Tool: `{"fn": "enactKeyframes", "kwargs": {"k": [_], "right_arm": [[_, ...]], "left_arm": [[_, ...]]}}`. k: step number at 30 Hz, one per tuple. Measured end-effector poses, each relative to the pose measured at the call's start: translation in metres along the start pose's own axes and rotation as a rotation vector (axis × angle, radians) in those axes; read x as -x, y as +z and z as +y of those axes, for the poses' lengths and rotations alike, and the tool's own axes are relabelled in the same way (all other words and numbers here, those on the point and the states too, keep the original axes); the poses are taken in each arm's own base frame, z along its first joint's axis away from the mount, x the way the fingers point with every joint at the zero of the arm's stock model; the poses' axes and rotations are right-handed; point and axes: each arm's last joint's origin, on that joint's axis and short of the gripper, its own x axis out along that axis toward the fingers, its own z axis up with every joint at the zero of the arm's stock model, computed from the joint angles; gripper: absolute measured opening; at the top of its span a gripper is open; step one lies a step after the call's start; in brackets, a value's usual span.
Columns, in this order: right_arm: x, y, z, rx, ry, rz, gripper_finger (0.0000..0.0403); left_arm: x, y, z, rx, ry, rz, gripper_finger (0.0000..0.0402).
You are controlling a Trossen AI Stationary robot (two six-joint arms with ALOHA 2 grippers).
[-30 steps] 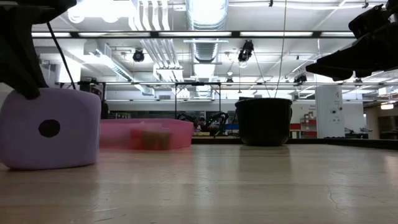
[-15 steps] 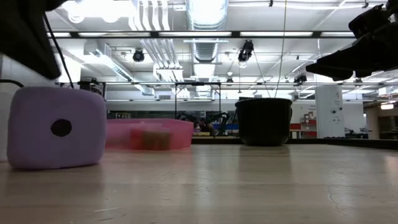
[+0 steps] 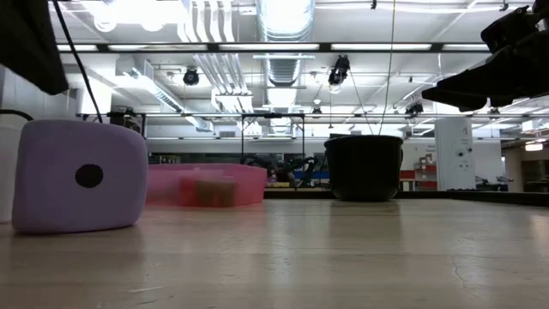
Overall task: Pick & Place Toys
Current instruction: Put the purple dice into the white bin
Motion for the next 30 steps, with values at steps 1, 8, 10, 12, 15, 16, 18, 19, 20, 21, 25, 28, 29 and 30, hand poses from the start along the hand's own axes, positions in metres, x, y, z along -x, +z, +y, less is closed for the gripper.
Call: {"fn": "enactKeyframes", "kwargs": {"k": [1,8,10,12,15,16,18,19,20,21,25,28,29,30], "right_arm": [[0.0,0.0,0.0,0.0,0.0,0.0,0.0285],[0.0,0.0,0.0,0.0,0.0,0.0,0.0285],[0.0,0.0,0.0,0.0,0.0,0.0,0.0285],[0.0,0.0,0.0,0.0,0.0,0.0,0.0285],[0.0,0.0,0.0,0.0,0.0,0.0,0.0285],[0.0,0.0,0.0,0.0,0.0,0.0,0.0285],[0.0,0.0,0.0,0.0,0.0,0.0,0.0285],[0.0,0.0,0.0,0.0,0.0,0.0,0.0285],[0.0,0.0,0.0,0.0,0.0,0.0,0.0285],[0.0,0.0,0.0,0.0,0.0,0.0,0.0285],[0.0,0.0,0.0,0.0,0.0,0.0,0.0285],[0.0,0.0,0.0,0.0,0.0,0.0,0.0285],[0.0,0.0,0.0,0.0,-0.001,0.0,0.0285],[0.0,0.0,0.0,0.0,0.0,0.0,0.0285]], "left_arm": [[0.0,0.0,0.0,-0.002,-0.011,0.008,0.0003],[0.0,-0.002,-0.001,-0.016,-0.054,0.047,0.0083],[0.0,-0.003,-0.001,-0.021,-0.053,0.048,0.012],[0.0,-0.004,-0.001,-0.023,-0.05,0.051,0.0157],[-0.006,-0.009,-0.002,-0.039,-0.038,0.071,0.0206],[-0.009,-0.012,-0.003,-0.044,-0.034,0.083,0.0219],[-0.016,-0.019,-0.005,-0.059,-0.031,0.111,0.0239],[-0.02,-0.023,-0.006,-0.067,-0.024,0.121,0.0245],[-0.024,-0.027,-0.007,-0.074,-0.009,0.124,0.0249],[-0.027,-0.029,-0.007,-0.078,0.003,0.122,0.0251],[-0.036,-0.037,-0.007,-0.093,0.054,0.111,0.0251],[-0.038,-0.038,-0.007,-0.091,0.073,0.097,0.0244],[-0.039,-0.038,-0.007,-0.09,0.078,0.092,0.0239],[-0.039,-0.038,-0.007,-0.086,0.084,0.086,0.0232]]}}
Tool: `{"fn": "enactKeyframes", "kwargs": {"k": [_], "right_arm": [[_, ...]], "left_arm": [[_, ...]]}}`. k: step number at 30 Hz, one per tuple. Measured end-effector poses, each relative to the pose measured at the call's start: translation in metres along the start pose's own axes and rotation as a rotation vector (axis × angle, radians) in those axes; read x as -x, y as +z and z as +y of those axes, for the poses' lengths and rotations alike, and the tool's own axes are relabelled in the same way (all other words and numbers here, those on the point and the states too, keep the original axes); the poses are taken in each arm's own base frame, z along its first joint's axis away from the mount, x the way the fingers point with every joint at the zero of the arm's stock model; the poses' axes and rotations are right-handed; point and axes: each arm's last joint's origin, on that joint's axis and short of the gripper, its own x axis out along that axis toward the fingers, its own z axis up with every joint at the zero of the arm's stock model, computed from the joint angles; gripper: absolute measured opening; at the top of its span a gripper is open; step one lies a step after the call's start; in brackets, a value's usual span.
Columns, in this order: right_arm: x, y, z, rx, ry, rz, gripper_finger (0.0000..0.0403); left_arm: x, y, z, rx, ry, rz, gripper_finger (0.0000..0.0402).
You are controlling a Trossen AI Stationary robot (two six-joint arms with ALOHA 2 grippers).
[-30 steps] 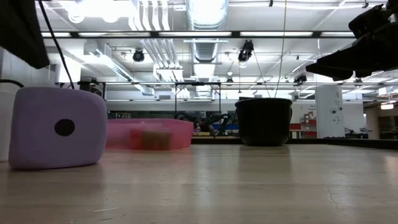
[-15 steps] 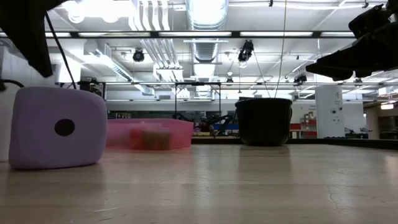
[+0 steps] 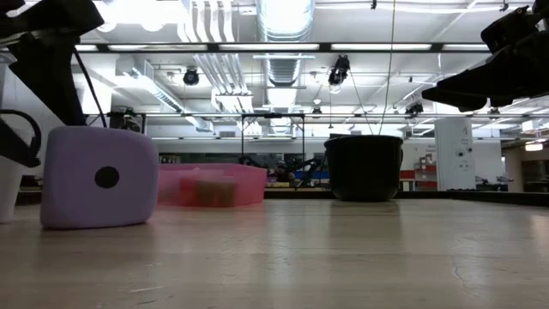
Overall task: Pick & Place Toys
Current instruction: Put the purple dice into the white bin
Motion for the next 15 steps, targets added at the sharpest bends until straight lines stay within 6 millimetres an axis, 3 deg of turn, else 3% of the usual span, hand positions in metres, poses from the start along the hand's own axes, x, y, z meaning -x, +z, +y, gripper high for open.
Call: {"fn": "enactKeyframes", "kwargs": {"k": [4,15], "right_arm": [[0.0,0.0,0.0,0.0,0.0,0.0,0.0285],[0.0,0.0,0.0,0.0,0.0,0.0,0.0285]], "left_arm": [[-0.0012,0.0024,0.0,0.013,0.023,-0.032,0.0187],[-0.0031,0.0037,0.0021,0.015,0.04,-0.04,0.0018]]}}
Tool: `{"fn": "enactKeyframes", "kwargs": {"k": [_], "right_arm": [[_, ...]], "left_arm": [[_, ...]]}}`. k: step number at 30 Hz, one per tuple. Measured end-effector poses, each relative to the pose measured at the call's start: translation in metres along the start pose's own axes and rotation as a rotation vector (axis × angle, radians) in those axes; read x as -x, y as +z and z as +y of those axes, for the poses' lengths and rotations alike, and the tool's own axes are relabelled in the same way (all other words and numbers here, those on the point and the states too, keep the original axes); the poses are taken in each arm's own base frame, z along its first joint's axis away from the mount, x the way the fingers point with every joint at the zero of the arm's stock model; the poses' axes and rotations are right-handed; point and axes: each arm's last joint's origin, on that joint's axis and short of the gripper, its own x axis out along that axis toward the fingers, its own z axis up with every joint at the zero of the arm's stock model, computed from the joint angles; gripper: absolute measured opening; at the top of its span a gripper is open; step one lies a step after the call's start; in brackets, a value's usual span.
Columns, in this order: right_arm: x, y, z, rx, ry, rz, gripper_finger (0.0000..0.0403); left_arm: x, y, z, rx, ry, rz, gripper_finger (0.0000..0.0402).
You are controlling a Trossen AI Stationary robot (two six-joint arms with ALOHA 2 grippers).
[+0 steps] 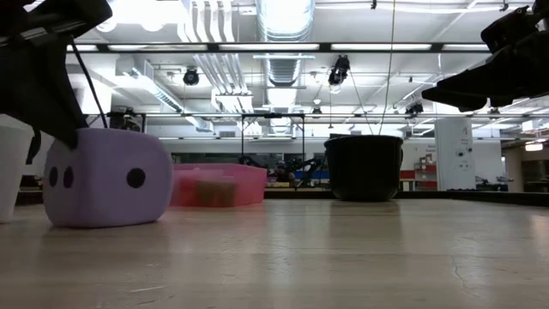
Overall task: Pick & Place Toys
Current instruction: Put the purple dice into the white bin
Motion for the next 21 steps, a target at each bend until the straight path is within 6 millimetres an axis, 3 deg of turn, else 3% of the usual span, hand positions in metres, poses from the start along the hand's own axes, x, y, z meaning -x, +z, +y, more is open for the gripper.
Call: {"fn": "enactKeyframes", "kwargs": {"k": [12,21], "right_arm": [[0.0,0.0,0.0,0.0,0.0,0.0,0.0285],[0.0,0.0,0.0,0.0,0.0,0.0,0.0285]], "left_arm": [[0.001,0.002,0.001,0.03,0.023,-0.016,0.0001],[0.012,0.011,0.008,0.033,0.043,-0.027,0.0002]]}}
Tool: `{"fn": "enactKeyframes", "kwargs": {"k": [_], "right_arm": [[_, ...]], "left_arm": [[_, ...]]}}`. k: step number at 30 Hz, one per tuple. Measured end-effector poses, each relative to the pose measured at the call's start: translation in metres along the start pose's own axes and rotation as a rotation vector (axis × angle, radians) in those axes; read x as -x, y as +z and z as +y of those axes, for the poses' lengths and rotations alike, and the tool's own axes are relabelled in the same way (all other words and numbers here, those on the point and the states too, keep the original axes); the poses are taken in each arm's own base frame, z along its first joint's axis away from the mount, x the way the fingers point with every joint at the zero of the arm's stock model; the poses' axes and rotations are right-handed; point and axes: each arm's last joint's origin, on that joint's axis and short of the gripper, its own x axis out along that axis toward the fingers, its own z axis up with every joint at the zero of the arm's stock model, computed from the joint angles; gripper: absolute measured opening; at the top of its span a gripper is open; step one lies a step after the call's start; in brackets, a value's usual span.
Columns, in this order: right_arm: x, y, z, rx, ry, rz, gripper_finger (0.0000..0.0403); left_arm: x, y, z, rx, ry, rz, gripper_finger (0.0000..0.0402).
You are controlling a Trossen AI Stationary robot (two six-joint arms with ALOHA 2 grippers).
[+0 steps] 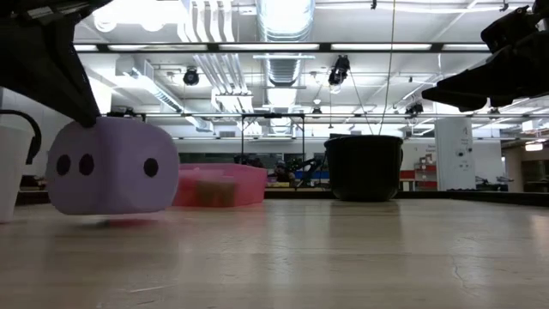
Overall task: Pick & Place Toys
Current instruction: Put the purple dice into the white bin
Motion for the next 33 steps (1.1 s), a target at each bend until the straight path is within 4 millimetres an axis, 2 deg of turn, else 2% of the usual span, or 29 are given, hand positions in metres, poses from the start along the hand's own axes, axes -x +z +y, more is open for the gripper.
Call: {"fn": "enactKeyframes", "kwargs": {"k": [12,24,28,33], "right_arm": [[0.0,0.0,0.0,0.0,0.0,0.0,0.0285],[0.0,0.0,0.0,0.0,0.0,0.0,0.0285],[0.0,0.0,0.0,0.0,0.0,0.0,0.0285],[0.0,0.0,0.0,0.0,0.0,0.0,0.0285]], "left_arm": [[0.015,0.01,0.011,0.005,0.032,-0.026,0.0002],[0.012,0.014,0.015,0.019,0.004,0.003,0.0003],[0.013,0.019,0.019,0.042,-0.018,0.008,0.003],[0.008,0.03,0.031,0.114,-0.115,0.064,0.0099]]}}
